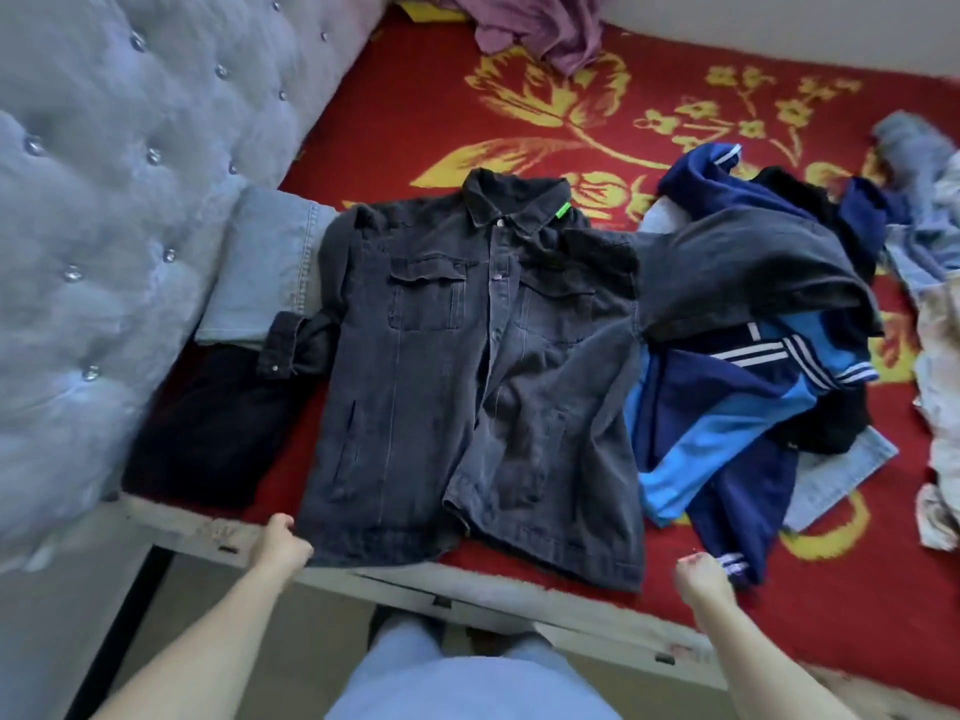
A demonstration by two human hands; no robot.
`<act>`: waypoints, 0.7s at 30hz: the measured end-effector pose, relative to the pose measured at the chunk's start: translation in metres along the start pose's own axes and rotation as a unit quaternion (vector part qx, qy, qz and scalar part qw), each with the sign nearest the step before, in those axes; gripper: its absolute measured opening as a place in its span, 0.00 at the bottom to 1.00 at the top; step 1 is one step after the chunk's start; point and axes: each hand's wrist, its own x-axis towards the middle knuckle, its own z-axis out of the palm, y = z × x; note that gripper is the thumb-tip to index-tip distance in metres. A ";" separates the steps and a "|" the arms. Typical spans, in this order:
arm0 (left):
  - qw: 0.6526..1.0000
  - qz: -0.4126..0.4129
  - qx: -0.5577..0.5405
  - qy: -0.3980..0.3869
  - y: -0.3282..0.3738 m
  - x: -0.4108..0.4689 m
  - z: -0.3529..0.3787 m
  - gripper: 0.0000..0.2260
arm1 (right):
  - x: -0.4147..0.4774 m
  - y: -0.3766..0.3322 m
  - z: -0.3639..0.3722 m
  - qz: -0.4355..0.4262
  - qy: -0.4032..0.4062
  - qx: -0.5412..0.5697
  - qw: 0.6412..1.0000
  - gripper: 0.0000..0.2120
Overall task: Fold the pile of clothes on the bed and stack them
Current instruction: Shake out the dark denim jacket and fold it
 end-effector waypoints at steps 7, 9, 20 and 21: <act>0.980 0.072 0.171 -0.074 -0.015 -0.037 0.056 0.29 | -0.016 0.017 0.076 -0.150 -0.048 -0.241 0.958 0.17; 0.964 0.110 0.230 -0.077 -0.009 -0.039 0.066 0.30 | -0.014 0.009 0.090 -0.197 -0.038 -0.288 0.936 0.18; 0.830 0.233 0.503 0.068 0.003 0.009 0.093 0.44 | 0.056 0.043 0.118 -0.309 0.078 -0.479 0.818 0.42; 0.830 0.261 0.488 0.073 0.004 0.017 0.089 0.50 | 0.064 0.047 0.114 -0.324 0.086 -0.492 0.804 0.45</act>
